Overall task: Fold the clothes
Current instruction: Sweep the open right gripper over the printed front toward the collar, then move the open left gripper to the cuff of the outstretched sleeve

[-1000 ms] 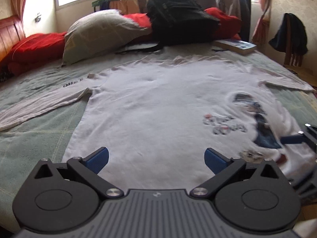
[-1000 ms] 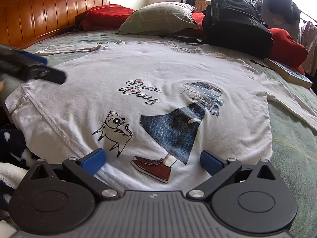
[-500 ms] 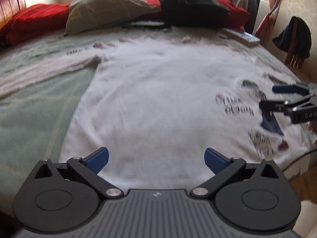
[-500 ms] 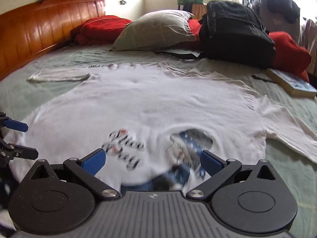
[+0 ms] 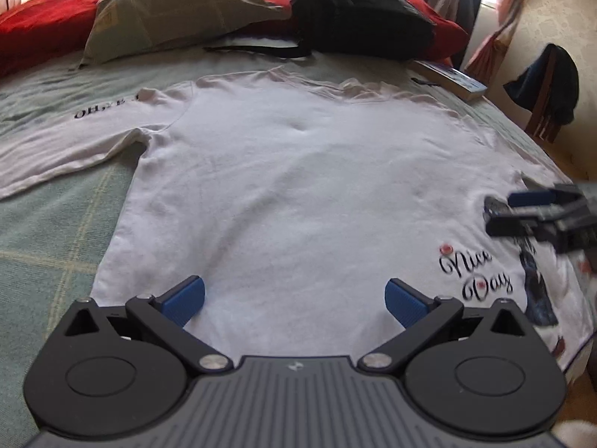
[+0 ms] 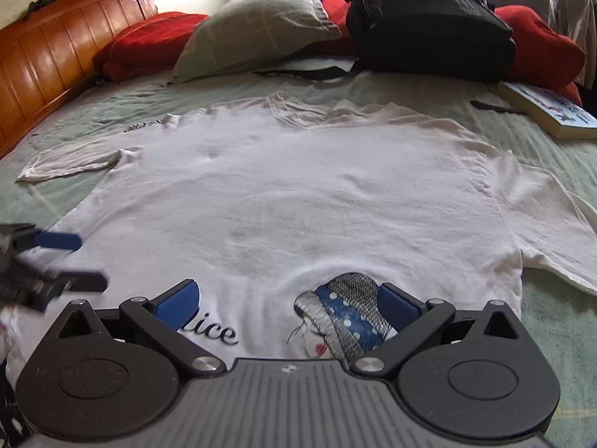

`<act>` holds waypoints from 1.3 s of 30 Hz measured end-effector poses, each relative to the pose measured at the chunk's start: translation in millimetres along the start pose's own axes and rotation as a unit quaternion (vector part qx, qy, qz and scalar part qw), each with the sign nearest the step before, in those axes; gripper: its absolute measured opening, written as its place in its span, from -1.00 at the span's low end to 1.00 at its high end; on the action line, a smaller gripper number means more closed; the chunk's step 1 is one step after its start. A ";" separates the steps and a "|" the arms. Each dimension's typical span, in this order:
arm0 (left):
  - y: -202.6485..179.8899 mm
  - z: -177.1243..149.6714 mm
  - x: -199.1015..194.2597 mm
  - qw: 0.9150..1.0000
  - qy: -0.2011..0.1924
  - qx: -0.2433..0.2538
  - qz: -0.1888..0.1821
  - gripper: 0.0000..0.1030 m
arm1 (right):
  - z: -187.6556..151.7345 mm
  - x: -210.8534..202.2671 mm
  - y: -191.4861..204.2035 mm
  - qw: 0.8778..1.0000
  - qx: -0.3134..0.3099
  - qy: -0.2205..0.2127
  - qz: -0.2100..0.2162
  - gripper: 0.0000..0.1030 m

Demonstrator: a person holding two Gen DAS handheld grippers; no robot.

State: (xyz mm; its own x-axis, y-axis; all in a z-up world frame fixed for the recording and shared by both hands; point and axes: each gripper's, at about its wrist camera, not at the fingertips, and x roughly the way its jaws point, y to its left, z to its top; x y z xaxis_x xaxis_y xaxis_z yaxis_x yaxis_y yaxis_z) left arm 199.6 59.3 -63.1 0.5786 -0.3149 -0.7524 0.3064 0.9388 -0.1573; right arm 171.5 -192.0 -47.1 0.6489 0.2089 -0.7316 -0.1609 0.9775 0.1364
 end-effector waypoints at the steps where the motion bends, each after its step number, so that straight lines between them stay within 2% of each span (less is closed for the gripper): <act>1: -0.8 -1.3 -4.1 1.000 0.005 0.005 -0.003 0.98 | 3.1 2.8 -0.4 1.000 0.002 0.002 0.000 1.00; 4: 10.5 3.5 -20.2 1.000 0.001 -0.003 -0.018 0.98 | 12.4 11.1 -1.3 1.000 0.008 0.007 0.001 1.00; 7: 38.6 13.2 -35.9 0.999 -0.043 -0.021 0.005 0.98 | 22.8 15.2 1.8 1.000 0.012 0.003 0.012 1.00; 10: 80.8 19.7 -47.2 0.994 -0.082 -0.064 0.033 0.98 | 31.0 17.9 8.7 1.000 0.006 0.000 0.023 1.00; 15: 151.1 14.6 -62.9 0.980 -0.123 -0.131 0.085 0.98 | 39.0 21.1 16.3 0.999 -0.005 -0.005 0.036 1.00; 21: 225.6 -2.6 -69.4 0.957 -0.149 -0.213 0.129 0.98 | 46.5 27.8 15.8 0.999 0.005 -0.008 0.037 1.00; 23: 245.0 -8.9 -65.4 0.950 -0.150 -0.240 0.129 0.98 | 48.8 30.7 15.3 0.999 0.009 -0.008 0.037 1.00; 26: 265.2 -15.3 -54.4 0.945 -0.151 -0.263 0.121 0.98 | 51.2 36.6 15.9 0.999 0.012 -0.004 0.029 1.00; 31: 282.6 -15.1 -43.5 0.937 -0.181 -0.281 0.102 0.99 | 55.4 46.1 17.3 1.000 0.015 0.002 0.017 1.00; 39: 310.7 -4.8 -34.2 0.926 -0.207 -0.306 0.070 0.99 | 61.2 59.5 24.3 1.000 0.016 0.012 0.018 1.00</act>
State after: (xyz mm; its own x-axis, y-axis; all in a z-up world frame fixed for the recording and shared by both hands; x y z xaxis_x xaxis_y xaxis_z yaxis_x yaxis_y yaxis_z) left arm 271.4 362.4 -89.3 0.8598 -0.0912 -0.5024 -0.2066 0.8376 -0.5056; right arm 251.6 -154.0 -46.5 0.6255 0.2443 -0.7410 -0.1602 0.9697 0.1845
